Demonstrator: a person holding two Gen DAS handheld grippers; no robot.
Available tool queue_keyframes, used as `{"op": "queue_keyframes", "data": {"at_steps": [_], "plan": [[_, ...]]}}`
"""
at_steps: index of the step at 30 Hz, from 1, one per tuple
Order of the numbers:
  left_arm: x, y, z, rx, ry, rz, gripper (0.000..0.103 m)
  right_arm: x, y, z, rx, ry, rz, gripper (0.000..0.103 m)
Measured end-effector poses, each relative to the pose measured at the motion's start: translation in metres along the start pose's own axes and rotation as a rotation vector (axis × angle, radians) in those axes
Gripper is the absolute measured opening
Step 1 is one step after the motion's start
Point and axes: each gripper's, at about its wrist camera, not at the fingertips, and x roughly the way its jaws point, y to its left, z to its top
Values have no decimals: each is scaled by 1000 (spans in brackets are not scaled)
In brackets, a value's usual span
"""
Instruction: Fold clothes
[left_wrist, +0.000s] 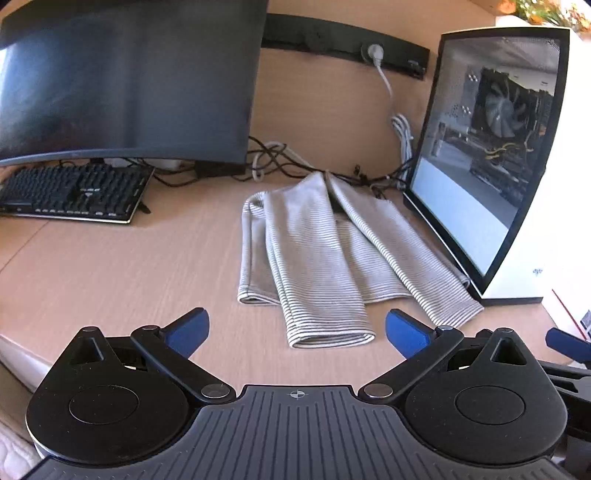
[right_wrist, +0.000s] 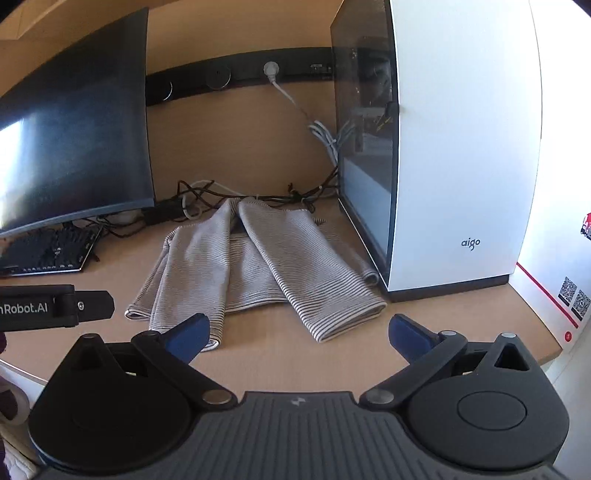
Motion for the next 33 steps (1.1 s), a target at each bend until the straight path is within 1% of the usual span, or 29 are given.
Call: {"op": "queue_keyframes", "data": {"at_steps": [3,5,7,9,11,14,33], "plan": [[1,-9,-6,37,31,11,103,-2,3,1,-17,3,-20,103],[2,-14,-6,37,46,5,103,-3,13,2,-47,11,-38,103],[3,-17,-4,26,55,-5,103,-5,9,2,-24,14,-18,103],[-2,-14,-6,20,48,-13,103,-5,11,1,-16,15,-17,103],[-10,-17,-17,-4,0,-9,103,-7,9,2,-3,14,-14,103],[-11,-19,-18,4,-7,-5,103,-11,7,4,8,17,-6,103],[-3,-26,-21,10,11,-19,103,-5,1,1,16,33,-20,103]]}}
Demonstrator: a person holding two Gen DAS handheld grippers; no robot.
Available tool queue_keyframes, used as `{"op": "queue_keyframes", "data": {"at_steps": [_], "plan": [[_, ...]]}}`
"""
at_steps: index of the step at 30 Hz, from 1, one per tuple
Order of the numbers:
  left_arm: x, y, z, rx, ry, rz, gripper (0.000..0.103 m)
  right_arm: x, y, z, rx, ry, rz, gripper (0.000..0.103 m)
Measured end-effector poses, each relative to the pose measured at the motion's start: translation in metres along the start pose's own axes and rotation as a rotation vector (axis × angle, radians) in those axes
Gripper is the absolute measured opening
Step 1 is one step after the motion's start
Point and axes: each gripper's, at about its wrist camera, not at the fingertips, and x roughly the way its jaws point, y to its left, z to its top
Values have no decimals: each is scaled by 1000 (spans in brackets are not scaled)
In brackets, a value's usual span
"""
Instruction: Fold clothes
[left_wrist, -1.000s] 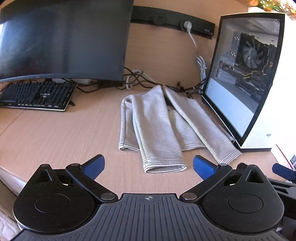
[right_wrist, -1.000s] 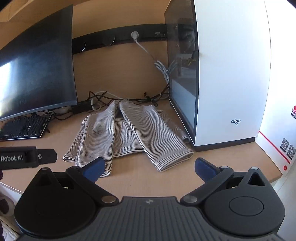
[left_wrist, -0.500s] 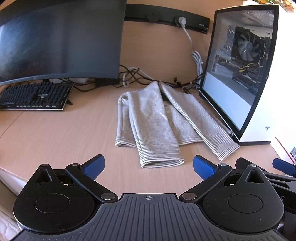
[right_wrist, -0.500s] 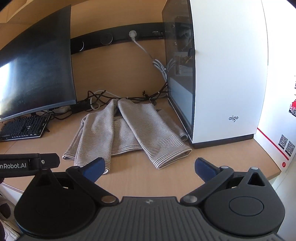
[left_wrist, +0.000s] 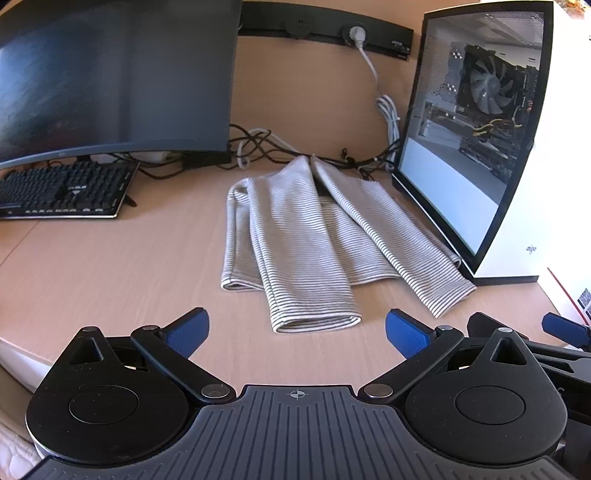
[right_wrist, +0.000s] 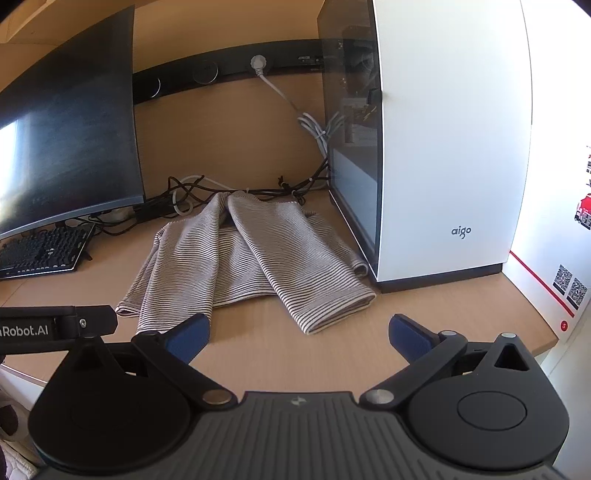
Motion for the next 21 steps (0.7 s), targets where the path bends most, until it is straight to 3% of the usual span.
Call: {"op": "queue_keyframes", "data": {"at_steps": [21], "plan": [[-3,2,-2,2,-1,6,103,-1,0,-1,-7,5,7,103]]}}
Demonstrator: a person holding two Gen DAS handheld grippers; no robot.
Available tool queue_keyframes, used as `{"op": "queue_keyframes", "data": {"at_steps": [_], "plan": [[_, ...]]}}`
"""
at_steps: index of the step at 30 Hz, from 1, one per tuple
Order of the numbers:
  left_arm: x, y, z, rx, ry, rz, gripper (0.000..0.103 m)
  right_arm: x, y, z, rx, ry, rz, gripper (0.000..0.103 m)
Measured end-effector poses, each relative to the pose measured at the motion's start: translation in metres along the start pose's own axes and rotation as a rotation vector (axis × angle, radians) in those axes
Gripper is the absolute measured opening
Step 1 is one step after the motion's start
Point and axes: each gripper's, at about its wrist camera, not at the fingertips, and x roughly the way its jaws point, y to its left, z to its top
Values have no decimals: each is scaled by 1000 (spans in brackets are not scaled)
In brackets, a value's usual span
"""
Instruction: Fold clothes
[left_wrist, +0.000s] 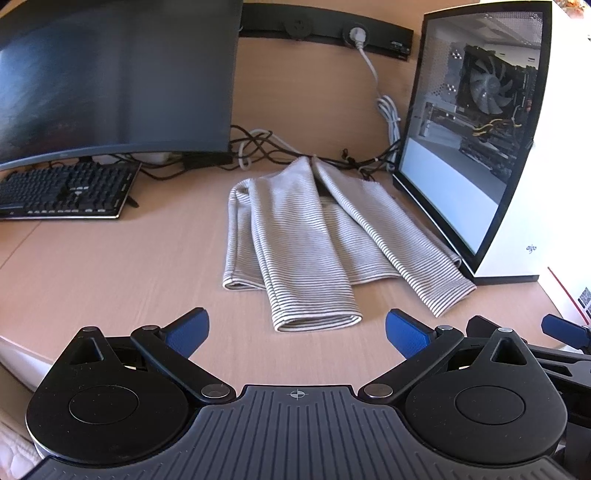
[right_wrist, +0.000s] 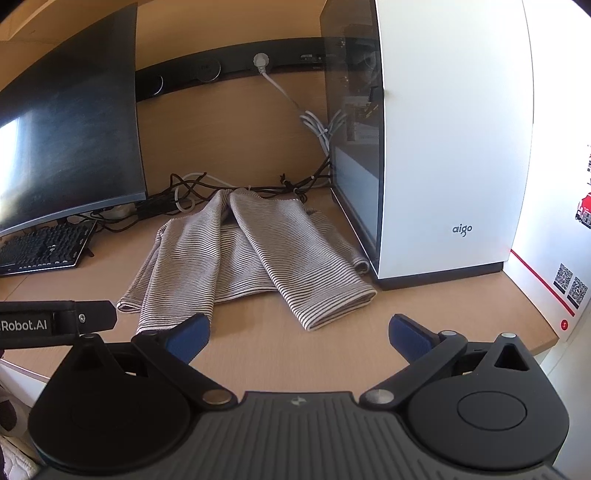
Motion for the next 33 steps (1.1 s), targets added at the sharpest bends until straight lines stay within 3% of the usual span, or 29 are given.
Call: {"op": "queue_keyframes", "data": {"at_steps": [15,33], "plan": [[-3,-3,2,24,-3,18,103,-2,1,-1,-23,1,-3,103],[16,0,8,18,68,29,103,15,-8,9,-1,39,-21,103]]}}
